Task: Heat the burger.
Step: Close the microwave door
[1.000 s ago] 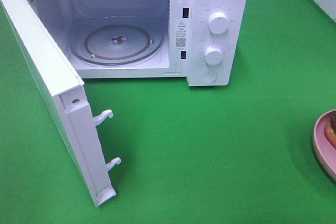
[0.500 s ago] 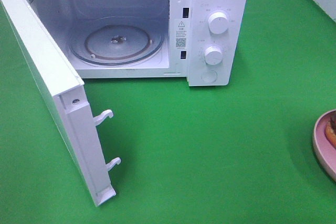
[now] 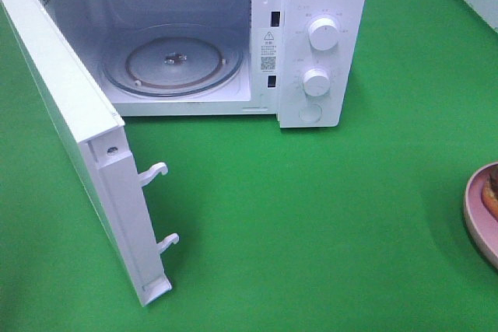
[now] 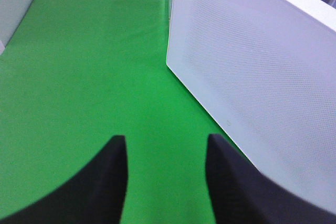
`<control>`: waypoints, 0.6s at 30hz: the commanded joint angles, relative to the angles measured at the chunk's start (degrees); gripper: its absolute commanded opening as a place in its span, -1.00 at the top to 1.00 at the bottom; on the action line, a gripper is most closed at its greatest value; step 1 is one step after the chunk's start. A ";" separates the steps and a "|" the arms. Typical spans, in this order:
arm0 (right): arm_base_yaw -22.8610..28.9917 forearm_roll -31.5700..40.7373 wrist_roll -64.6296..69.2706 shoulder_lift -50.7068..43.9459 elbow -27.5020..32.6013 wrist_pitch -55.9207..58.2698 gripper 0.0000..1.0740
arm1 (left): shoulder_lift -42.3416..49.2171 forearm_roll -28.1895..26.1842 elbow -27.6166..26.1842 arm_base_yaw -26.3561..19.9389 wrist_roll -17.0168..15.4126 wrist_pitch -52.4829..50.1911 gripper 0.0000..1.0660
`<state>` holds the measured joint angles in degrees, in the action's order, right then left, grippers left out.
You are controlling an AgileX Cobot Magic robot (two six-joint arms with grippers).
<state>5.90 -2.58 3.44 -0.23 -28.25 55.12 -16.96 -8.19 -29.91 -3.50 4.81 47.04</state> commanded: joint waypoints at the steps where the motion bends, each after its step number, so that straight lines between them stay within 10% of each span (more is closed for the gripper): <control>1: -0.46 -0.06 0.57 -1.55 0.00 -0.29 -0.42 | -3.95 0.11 2.69 -0.23 -0.34 -7.33 0.91; 18: -0.46 -0.06 0.57 -1.55 0.00 -0.29 -0.42 | -19.65 0.11 12.26 -0.23 0.92 -41.54 1.00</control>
<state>5.90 -2.58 3.44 -0.23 -28.25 55.12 -36.33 -8.14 -17.88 -3.50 5.50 7.79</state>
